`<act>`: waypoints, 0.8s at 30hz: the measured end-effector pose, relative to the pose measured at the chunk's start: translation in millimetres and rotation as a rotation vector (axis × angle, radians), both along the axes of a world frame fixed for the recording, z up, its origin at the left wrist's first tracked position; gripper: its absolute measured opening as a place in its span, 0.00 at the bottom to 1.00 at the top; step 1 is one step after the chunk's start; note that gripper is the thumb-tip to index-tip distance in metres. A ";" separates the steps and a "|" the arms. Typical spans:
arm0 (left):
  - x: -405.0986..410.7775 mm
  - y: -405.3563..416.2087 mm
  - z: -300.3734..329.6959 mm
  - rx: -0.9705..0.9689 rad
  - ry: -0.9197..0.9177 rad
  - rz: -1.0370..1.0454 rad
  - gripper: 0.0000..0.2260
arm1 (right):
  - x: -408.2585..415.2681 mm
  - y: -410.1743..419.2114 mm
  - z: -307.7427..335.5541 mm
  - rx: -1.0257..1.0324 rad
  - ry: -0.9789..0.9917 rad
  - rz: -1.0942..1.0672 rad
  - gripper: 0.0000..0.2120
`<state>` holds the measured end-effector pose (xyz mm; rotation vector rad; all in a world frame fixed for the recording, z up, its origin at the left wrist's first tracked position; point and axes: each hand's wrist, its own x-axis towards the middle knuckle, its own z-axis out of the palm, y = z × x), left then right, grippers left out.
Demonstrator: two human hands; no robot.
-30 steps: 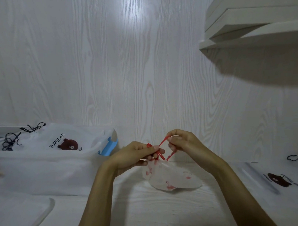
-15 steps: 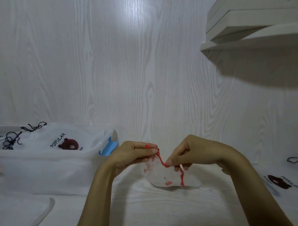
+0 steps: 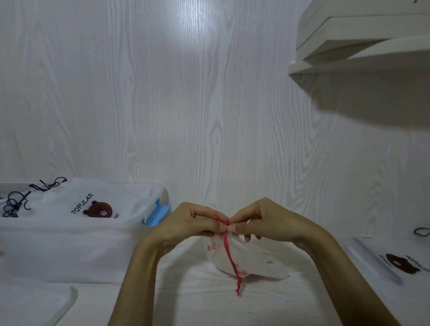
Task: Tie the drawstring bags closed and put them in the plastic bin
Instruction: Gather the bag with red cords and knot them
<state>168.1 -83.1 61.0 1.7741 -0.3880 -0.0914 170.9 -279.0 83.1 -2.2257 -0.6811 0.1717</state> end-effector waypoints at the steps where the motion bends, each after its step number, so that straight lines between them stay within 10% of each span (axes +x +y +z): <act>1: -0.5 0.3 0.5 -0.008 -0.012 -0.008 0.11 | 0.1 -1.1 -0.9 0.031 0.024 0.002 0.08; 19: 11.8 -12.1 -6.3 0.032 -0.547 0.380 0.10 | 8.9 6.6 -7.5 0.247 -0.100 -0.215 0.06; 24: 12.5 -10.5 -8.3 -0.002 -0.570 0.341 0.09 | 10.4 8.8 -11.5 0.397 0.140 -0.218 0.14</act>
